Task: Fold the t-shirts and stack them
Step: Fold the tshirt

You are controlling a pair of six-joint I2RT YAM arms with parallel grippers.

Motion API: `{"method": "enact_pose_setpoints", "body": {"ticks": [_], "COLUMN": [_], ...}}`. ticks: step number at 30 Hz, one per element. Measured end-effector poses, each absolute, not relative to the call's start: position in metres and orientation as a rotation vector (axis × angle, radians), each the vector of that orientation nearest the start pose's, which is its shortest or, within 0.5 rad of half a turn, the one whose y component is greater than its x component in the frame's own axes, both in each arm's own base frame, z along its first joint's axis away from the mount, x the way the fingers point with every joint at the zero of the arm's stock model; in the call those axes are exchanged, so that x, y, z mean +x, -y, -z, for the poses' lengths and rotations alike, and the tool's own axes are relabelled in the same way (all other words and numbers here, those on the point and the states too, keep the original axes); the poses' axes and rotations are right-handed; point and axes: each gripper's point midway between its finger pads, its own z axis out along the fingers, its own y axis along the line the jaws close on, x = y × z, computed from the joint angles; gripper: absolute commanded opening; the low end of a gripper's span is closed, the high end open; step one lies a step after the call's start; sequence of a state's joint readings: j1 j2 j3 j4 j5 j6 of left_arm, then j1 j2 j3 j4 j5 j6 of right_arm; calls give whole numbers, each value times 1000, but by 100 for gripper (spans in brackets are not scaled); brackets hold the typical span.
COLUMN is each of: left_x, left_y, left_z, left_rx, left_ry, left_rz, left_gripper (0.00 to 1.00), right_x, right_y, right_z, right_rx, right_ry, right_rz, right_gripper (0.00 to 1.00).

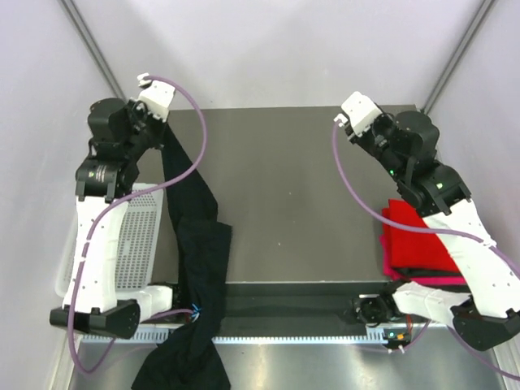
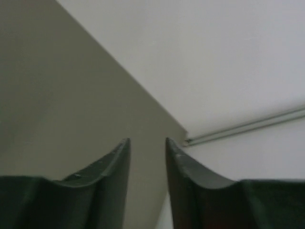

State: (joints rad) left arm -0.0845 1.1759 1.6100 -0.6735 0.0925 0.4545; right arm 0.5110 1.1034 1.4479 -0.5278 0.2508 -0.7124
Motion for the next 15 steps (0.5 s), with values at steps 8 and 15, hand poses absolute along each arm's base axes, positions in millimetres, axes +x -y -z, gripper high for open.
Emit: {"method": "enact_pose_setpoints", "body": {"ticks": [8,15], "left_x": [418,566], "left_y": [136,170], "left_z": [-392,-375], "left_rx": [741,661], "left_ry": [-1775,-1747], "left_rz": [-5,-123], "left_gripper": [0,0], "right_x": [305,284], "right_y": [-154,-179], "right_z": [-345,-292], "right_rx": [-984,-1103], "right_ry": [-1726,-1872], "right_rz": [-130,-379], "right_gripper": [57,60]}}
